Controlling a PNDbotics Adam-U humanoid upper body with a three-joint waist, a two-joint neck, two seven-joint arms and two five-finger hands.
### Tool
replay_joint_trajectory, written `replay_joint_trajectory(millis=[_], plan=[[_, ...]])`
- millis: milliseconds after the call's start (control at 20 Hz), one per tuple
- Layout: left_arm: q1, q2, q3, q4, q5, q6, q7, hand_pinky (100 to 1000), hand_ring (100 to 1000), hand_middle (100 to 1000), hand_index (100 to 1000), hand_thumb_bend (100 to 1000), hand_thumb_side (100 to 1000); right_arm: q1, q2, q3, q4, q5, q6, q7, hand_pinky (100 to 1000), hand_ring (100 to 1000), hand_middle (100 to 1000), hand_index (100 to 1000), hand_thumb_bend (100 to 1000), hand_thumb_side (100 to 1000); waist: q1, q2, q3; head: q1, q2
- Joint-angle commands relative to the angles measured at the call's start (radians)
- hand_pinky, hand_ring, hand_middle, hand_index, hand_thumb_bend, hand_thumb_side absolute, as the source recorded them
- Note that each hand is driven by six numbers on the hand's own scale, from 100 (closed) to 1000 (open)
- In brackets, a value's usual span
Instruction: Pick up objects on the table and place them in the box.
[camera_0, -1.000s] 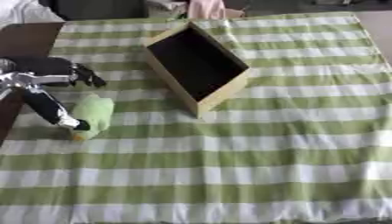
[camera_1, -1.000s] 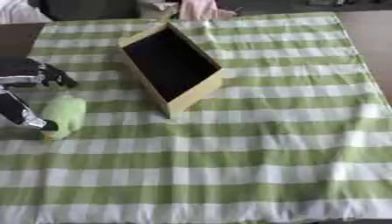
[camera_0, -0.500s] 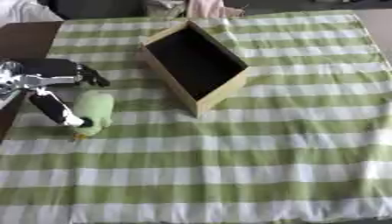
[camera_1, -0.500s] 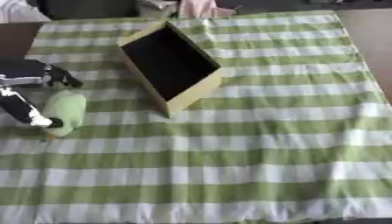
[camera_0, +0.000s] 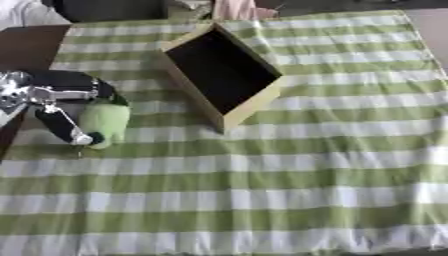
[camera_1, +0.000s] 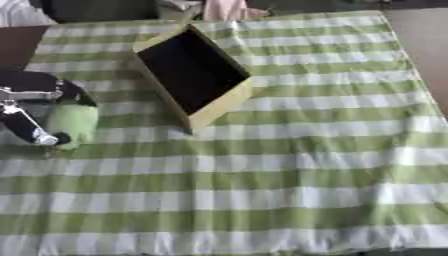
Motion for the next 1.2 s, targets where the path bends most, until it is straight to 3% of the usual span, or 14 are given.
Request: replay_joint_trajectory(millis=[50, 150, 450, 1000, 1200], plan=[[-0.019, 0.025, 0.004, -0.02, 0.004, 0.016, -0.008, 575, 759, 763, 894, 252, 154, -0.008, -0.014, -0.012, -0.005, -0.005, -0.002, 0.002, 648, 605, 573, 795, 100, 1000, -0.001, -0.017, 0.002, 0.003, 0.003], [-0.02, 0.025, 0.003, -0.023, 0.001, 0.024, -0.007, 509, 724, 747, 880, 223, 100, -0.009, -0.013, -0.011, -0.005, -0.005, -0.002, 0.003, 648, 606, 573, 796, 100, 1000, -0.001, -0.017, 0.003, 0.004, 0.003], [-0.02, 0.023, -0.001, -0.021, 0.011, 0.046, -0.009, 431, 661, 701, 844, 100, 100, -0.009, -0.013, -0.011, -0.005, -0.006, -0.002, 0.005, 649, 606, 573, 796, 100, 1000, -0.001, -0.017, 0.004, 0.005, 0.004], [-0.045, 0.021, 0.031, -0.046, 0.032, 0.045, 0.03, 366, 587, 628, 781, 100, 100, -0.007, -0.012, -0.014, -0.005, -0.007, -0.001, 0.006, 649, 606, 571, 796, 100, 1000, 0.001, -0.019, 0.007, 0.003, 0.005], [-0.102, -0.005, 0.068, -0.066, 0.033, 0.024, 0.063, 343, 571, 617, 776, 100, 100, -0.006, -0.013, -0.015, -0.005, -0.006, -0.001, 0.005, 650, 607, 571, 797, 100, 1000, 0.0, -0.022, 0.01, -0.001, 0.004]])
